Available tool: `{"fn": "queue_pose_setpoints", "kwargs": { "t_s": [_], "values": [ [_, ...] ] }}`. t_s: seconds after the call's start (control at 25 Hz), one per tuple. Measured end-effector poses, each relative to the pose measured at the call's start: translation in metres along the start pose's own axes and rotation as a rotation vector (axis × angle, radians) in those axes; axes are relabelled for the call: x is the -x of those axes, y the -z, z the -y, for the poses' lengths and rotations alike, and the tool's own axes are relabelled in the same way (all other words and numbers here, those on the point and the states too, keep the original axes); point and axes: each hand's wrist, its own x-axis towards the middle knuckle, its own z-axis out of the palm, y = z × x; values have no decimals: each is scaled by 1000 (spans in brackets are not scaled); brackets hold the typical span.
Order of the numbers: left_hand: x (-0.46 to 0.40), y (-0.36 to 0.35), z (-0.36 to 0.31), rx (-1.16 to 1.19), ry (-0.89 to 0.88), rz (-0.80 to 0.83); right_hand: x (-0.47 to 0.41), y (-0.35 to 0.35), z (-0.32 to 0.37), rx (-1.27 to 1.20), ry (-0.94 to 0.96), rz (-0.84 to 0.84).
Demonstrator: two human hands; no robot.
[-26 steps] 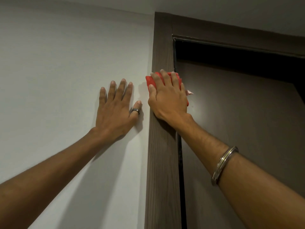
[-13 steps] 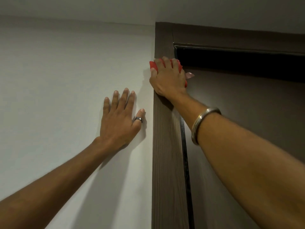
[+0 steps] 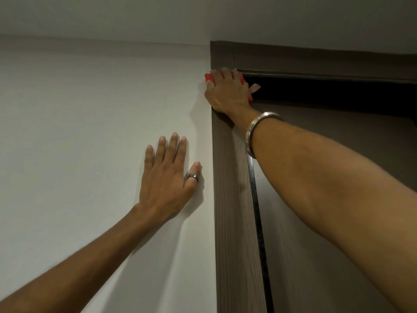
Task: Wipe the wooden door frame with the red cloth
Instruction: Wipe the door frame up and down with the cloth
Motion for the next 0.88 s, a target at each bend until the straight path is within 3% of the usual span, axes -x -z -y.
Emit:
{"fn": "queue_pose_setpoints", "kwargs": {
  "t_s": [0.32,0.88],
  "values": [
    [32,4,0,33,-15,40,79,-17,2,-44,-13,-62],
    [177,5,-7,15,-145,146,327,-40,23,-80,-137,-71]
  ]
}}
